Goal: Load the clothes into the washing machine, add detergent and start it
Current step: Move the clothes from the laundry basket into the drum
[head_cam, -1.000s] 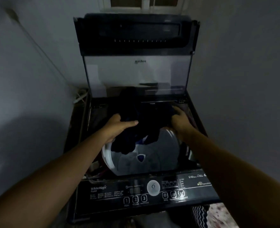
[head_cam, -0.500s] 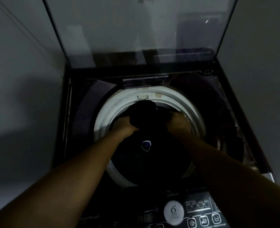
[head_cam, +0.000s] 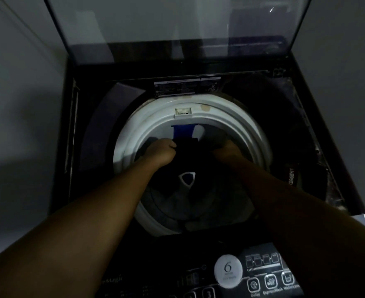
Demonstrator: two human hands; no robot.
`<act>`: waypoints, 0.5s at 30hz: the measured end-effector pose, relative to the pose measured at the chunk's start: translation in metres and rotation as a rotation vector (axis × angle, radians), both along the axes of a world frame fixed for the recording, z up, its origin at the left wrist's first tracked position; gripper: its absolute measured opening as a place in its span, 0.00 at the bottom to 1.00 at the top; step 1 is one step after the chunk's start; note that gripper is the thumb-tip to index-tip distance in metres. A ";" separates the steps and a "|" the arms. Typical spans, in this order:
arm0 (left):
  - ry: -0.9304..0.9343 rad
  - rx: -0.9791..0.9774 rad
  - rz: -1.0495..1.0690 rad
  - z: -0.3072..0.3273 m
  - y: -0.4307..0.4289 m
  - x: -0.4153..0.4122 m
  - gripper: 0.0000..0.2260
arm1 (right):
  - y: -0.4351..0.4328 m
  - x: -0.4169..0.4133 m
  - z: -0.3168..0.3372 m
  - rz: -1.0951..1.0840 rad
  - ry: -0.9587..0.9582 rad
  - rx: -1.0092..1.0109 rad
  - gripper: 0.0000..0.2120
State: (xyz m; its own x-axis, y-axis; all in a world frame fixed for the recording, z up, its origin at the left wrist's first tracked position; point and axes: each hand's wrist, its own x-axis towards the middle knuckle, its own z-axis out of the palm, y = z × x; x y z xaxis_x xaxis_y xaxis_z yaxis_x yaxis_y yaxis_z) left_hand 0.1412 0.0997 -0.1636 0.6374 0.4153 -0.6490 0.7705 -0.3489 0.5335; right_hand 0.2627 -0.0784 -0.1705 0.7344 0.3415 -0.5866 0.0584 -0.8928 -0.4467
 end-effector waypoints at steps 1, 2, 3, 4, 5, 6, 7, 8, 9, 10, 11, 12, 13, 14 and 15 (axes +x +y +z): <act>-0.022 0.002 -0.018 0.005 -0.001 -0.001 0.18 | -0.001 -0.002 0.005 -0.021 0.001 0.019 0.19; -0.037 0.007 -0.028 0.008 -0.002 -0.002 0.19 | -0.001 -0.003 0.010 -0.032 -0.004 0.046 0.20; -0.051 0.017 -0.034 0.013 -0.004 -0.003 0.19 | -0.003 -0.005 0.018 -0.032 -0.014 0.075 0.20; -0.059 0.021 -0.031 0.021 -0.007 -0.002 0.20 | -0.004 -0.008 0.027 -0.020 -0.025 0.101 0.19; -0.078 0.026 -0.030 0.029 -0.010 -0.001 0.20 | -0.006 -0.009 0.035 -0.003 -0.034 0.129 0.19; -0.103 0.023 -0.031 0.038 -0.013 0.000 0.20 | -0.009 -0.010 0.044 0.020 -0.042 0.159 0.18; -0.125 0.018 -0.028 0.047 -0.017 0.001 0.20 | -0.010 -0.010 0.053 0.044 -0.046 0.175 0.17; -0.151 0.012 -0.024 0.058 -0.022 0.002 0.20 | -0.013 -0.011 0.065 0.079 -0.061 0.181 0.15; -0.181 0.008 -0.019 0.069 -0.027 0.003 0.20 | -0.017 -0.011 0.076 0.110 -0.077 0.175 0.15; -0.212 0.004 -0.015 0.081 -0.034 0.004 0.19 | -0.021 -0.012 0.088 0.132 -0.101 0.175 0.15; -0.250 0.000 -0.009 0.093 -0.041 0.005 0.17 | -0.026 -0.012 0.101 0.143 -0.122 0.183 0.15; -0.290 -0.006 0.001 0.103 -0.047 0.006 0.16 | -0.030 -0.012 0.112 0.156 -0.144 0.204 0.14; -0.332 -0.009 0.013 0.115 -0.056 0.007 0.15 | -0.037 -0.013 0.126 0.163 -0.163 0.231 0.14; -0.373 -0.007 0.022 0.127 -0.065 0.008 0.15 | -0.045 -0.014 0.140 0.170 -0.187 0.264 0.13; -0.409 0.001 0.022 0.140 -0.075 0.010 0.14 | -0.056 -0.013 0.153 0.168 -0.210 0.297 0.13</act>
State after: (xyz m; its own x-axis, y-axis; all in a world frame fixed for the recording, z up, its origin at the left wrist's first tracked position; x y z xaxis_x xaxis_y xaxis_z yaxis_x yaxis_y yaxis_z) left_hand 0.1508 0.0244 -0.0239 0.8338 0.4318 -0.3439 0.5023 -0.3352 0.7971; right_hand 0.2493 -0.1339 -0.0178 0.7473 0.5990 -0.2876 0.3096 -0.6969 -0.6469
